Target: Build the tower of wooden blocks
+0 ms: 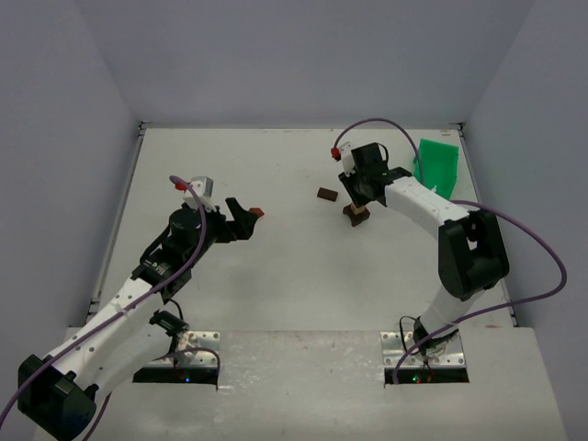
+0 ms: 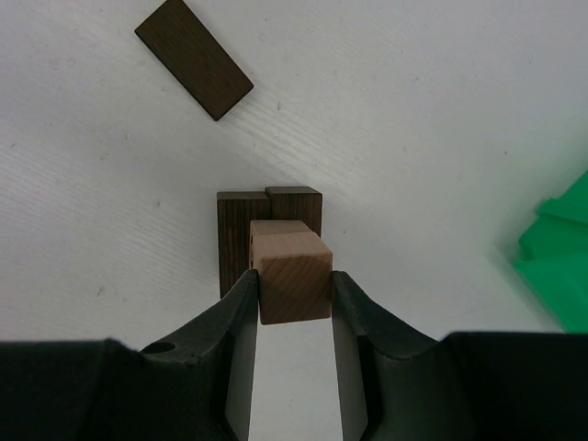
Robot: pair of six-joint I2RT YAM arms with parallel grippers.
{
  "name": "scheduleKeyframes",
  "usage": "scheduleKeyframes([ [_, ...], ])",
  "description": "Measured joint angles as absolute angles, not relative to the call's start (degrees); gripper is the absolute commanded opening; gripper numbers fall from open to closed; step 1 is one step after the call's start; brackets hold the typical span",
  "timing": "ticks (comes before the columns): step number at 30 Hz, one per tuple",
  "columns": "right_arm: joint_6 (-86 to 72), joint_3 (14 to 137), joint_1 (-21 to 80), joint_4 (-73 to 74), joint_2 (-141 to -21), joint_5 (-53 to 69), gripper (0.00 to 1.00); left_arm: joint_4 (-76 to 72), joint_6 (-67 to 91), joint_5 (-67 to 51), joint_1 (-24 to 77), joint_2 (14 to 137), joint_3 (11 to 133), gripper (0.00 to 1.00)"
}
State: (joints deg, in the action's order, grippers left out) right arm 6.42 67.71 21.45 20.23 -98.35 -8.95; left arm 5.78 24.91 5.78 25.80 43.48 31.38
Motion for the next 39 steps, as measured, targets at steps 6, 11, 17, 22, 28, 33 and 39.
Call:
scheduleKeyframes([
  [6, 6.42, 67.99, 21.45, 20.23, -98.39, -8.95, 0.33, 5.78, 24.91, 5.78, 25.8, 43.48, 31.38, 1.0],
  [11, 6.44, 67.99, 21.45, 20.39, -98.45, -8.95, 0.34, 5.78, 24.91, 5.78, 25.8, 43.48, 31.38, 1.0],
  [17, 6.44, 67.99, 21.45, 21.14, -98.51, -8.93, 0.35, 5.78, 24.91, 5.78, 25.8, 43.48, 31.38, 1.0],
  [22, 6.44, 67.99, 21.45, 21.14, -99.36, -8.93, 0.36, 5.8, 24.91, 5.76, 25.8, 43.48, 31.38, 1.0],
  [28, 6.45, 68.41, 21.45, 21.14, -99.98, -8.9, 0.38, 5.78, 24.91, 5.77, 25.8, 43.48, 31.38, 1.0],
  [33, 6.44, 68.51, 21.45, 21.12, -100.18, -8.88, 0.51, 5.78, 24.91, 5.76, 25.8, 43.48, 31.38, 1.0],
  [39, 6.06, 68.51, 21.45, 21.46, -100.18, -9.12, 0.74, 5.78, 24.91, 5.76, 25.8, 43.51, 31.38, 1.0],
])
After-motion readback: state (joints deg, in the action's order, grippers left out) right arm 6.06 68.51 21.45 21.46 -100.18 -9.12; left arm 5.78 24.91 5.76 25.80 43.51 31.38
